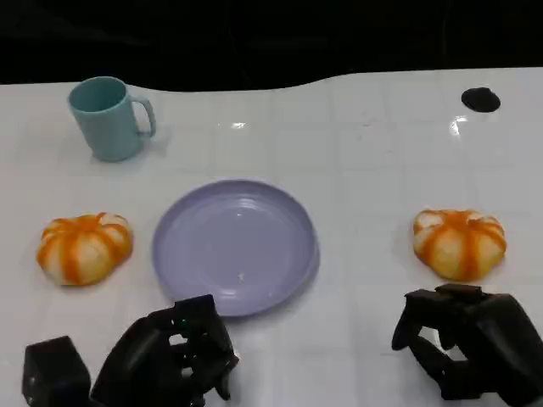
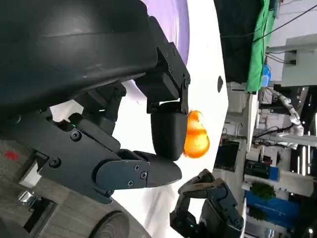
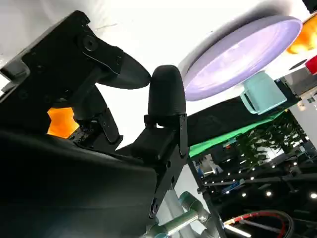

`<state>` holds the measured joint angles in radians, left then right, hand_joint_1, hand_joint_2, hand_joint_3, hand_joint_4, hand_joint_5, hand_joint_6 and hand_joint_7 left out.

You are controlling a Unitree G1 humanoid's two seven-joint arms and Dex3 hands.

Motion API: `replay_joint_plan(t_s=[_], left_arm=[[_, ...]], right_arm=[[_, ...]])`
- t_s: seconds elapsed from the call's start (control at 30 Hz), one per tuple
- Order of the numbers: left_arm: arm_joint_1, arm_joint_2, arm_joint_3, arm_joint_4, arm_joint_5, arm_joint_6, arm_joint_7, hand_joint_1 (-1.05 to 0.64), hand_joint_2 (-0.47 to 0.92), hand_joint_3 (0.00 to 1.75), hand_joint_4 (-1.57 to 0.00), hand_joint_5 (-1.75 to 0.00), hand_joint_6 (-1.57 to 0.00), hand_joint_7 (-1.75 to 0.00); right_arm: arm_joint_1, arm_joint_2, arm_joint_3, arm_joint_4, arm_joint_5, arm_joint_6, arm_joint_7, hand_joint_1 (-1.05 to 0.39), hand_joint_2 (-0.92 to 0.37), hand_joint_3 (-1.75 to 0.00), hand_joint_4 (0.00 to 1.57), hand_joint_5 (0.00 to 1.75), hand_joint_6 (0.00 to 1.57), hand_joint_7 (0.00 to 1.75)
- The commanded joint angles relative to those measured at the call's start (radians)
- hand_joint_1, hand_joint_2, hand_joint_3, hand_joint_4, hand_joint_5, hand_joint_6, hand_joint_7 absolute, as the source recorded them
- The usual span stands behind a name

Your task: Grasp the bread from the table and place it into the plate.

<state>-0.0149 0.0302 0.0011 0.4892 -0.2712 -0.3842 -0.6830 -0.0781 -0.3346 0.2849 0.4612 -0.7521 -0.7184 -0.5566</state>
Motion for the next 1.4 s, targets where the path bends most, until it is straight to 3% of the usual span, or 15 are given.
replay_joint_plan(t_s=[0.03,0.27,0.43,0.7,0.83,0.97,1.03,1.1,1.17,1.4], left_arm=[[0.001,0.017,0.006,0.0,0.0,-0.007,-0.006,-0.54,0.71,0.54,-0.8,-1.75,-0.78,-1.39],[0.002,0.017,0.006,-0.001,-0.001,-0.003,-0.004,-0.54,0.71,0.53,-0.8,-1.75,-0.78,-1.39],[0.005,0.02,0.006,-0.008,-0.001,0.007,-0.002,-0.54,0.71,0.53,-0.81,-1.75,-0.78,-1.39],[0.001,0.024,0.007,0.002,-0.001,0.001,-0.007,-0.54,0.71,0.53,-0.8,-1.75,-0.78,-1.39],[0.001,0.024,0.007,0.001,-0.003,0.002,-0.01,-0.53,0.71,0.53,-0.8,-1.75,-0.78,-1.39],[0.002,0.024,0.006,0.004,0.0,-0.001,-0.006,-0.53,0.71,0.53,-0.81,-1.75,-0.78,-1.39],[0.002,0.024,0.006,0.005,0.003,-0.006,-0.005,-0.54,0.71,0.53,-0.8,-1.75,-0.78,-1.38],[0.001,0.024,0.006,0.007,0.003,-0.009,-0.005,-0.53,0.72,0.52,-0.8,-1.75,-0.78,-1.39],[-0.001,0.022,0.007,0.013,0.0,-0.009,-0.009,-0.53,0.72,0.52,-0.8,-1.75,-0.78,-1.38],[-0.005,0.023,0.002,0.02,0.019,-0.019,0.007,-0.53,0.73,0.51,-0.8,-1.75,-0.78,-1.38]], right_arm=[[-0.009,-0.02,-0.004,0.005,0.006,-0.002,-0.005,-0.18,-0.36,-1.21,0.89,1.74,0.88,1.28],[-0.009,-0.02,-0.005,0.002,0.006,-0.002,-0.005,-0.18,-0.36,-1.22,0.89,1.74,0.9,1.25],[-0.014,-0.025,-0.011,0.006,0.021,-0.012,0.002,-0.19,-0.34,-1.22,0.9,1.61,0.95,1.02],[-0.024,-0.029,-0.026,0.001,0.016,0.001,-0.028,-0.24,-0.51,-0.85,0.83,1.38,0.91,0.8],[-0.031,-0.032,-0.038,0.0,0.024,0.001,-0.035,-0.26,-0.58,-0.65,0.82,1.17,0.94,0.58],[-0.036,-0.031,-0.055,-0.008,0.025,0.001,-0.042,-0.28,-0.62,-0.53,0.7,1.18,0.91,0.38],[-0.037,-0.033,-0.061,-0.016,0.021,0.011,-0.038,-0.29,-0.65,-0.48,0.66,1.08,0.91,0.28],[-0.038,-0.04,-0.066,-0.031,0.015,0.031,-0.027,-0.33,-0.74,-0.32,0.6,0.8,0.86,0.13],[-0.039,-0.048,-0.068,-0.044,0.013,0.048,-0.018,-0.35,-0.81,-0.18,0.56,0.65,0.81,0.05],[-0.038,-0.077,-0.077,-0.114,-0.021,0.152,0.016,-0.43,-0.88,-0.04,0.39,0.44,0.63,0.0]])
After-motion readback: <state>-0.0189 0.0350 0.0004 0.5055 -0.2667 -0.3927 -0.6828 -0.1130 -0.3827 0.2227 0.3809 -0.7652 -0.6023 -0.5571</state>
